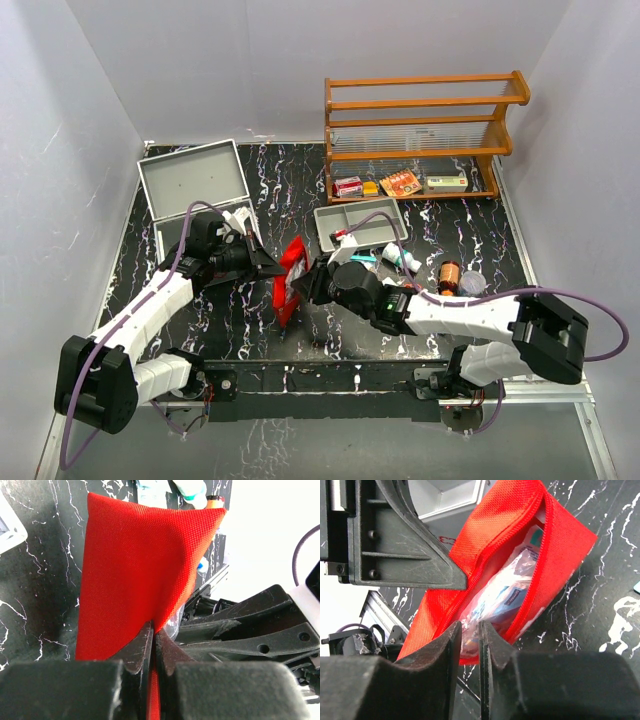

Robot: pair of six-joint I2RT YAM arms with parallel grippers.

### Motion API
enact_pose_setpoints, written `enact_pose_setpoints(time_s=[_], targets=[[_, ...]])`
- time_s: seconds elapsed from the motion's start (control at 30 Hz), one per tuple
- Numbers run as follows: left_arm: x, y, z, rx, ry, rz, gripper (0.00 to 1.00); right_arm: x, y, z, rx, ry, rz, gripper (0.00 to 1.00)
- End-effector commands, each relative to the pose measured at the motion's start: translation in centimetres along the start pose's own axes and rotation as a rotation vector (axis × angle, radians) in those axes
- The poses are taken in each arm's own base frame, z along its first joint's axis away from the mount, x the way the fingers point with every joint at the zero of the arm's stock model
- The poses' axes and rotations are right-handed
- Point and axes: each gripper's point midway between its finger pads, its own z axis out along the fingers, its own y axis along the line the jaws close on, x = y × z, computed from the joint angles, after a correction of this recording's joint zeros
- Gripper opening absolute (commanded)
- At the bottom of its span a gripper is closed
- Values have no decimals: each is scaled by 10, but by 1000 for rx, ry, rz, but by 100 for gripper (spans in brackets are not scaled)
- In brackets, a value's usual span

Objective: Organize the medicine kit

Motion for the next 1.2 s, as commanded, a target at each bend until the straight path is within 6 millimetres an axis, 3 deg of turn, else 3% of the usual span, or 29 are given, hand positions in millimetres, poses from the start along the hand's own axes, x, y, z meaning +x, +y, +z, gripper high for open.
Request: enact_pose_setpoints(time_s=[0.0,0.07,0.17,0.37,0.67,0.87,1.17], targets=[[-6,-19,-7,65,-29,143,0,-18,7,-12,40,-34,116,23],[-6,-19,-8,70,-29,170,0,-18,-2,-15,117,-15,123,29],[-5,-19,-8,79,-32,202,0,-22,0,-15,172,8,134,35],[-4,-17,-7,88,-35,228,0,-18,-5,-6,326,75,186,38],[-1,-16,-8,91,-28,231,0,-6,-18,4,440,120,184,34],[2,-12,-8,87,-26,224,0,-9,-16,7,446,118,164,19],[3,-8,-6,70,-23,221,0,-32,4,0,376,75,166,24]])
